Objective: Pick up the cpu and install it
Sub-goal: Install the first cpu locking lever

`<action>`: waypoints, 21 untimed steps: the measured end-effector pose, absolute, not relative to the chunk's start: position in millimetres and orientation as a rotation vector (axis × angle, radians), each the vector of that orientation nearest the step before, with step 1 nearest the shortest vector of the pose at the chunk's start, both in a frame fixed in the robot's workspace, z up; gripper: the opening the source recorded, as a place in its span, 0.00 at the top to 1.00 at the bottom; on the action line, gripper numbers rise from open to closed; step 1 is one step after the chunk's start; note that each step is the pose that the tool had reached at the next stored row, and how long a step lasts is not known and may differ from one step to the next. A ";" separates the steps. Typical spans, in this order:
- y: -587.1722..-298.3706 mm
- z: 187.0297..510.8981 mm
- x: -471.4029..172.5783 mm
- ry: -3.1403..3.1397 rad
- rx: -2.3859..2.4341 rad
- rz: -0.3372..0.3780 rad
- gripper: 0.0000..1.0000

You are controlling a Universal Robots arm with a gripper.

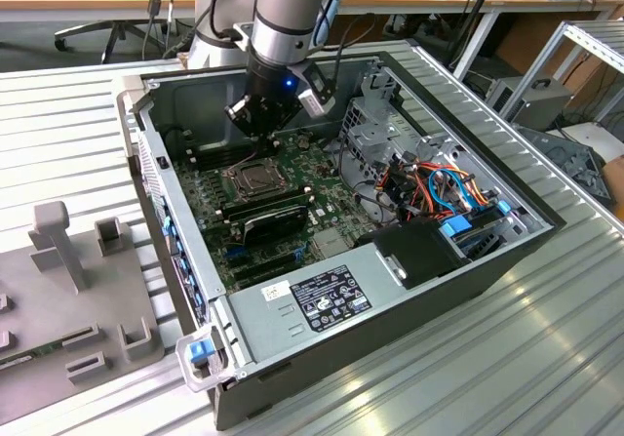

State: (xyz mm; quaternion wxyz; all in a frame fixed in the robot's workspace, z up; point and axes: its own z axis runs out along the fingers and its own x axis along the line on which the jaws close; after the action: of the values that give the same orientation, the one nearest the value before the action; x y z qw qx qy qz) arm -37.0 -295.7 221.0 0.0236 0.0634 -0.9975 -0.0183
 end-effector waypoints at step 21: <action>-296.2 206.3 -32.3 -3.084 0.196 -0.057 0.89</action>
State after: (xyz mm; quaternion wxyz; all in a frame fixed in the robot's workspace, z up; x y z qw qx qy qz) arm -32.3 -296.2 206.3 0.0255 0.0634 -0.9975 -0.0183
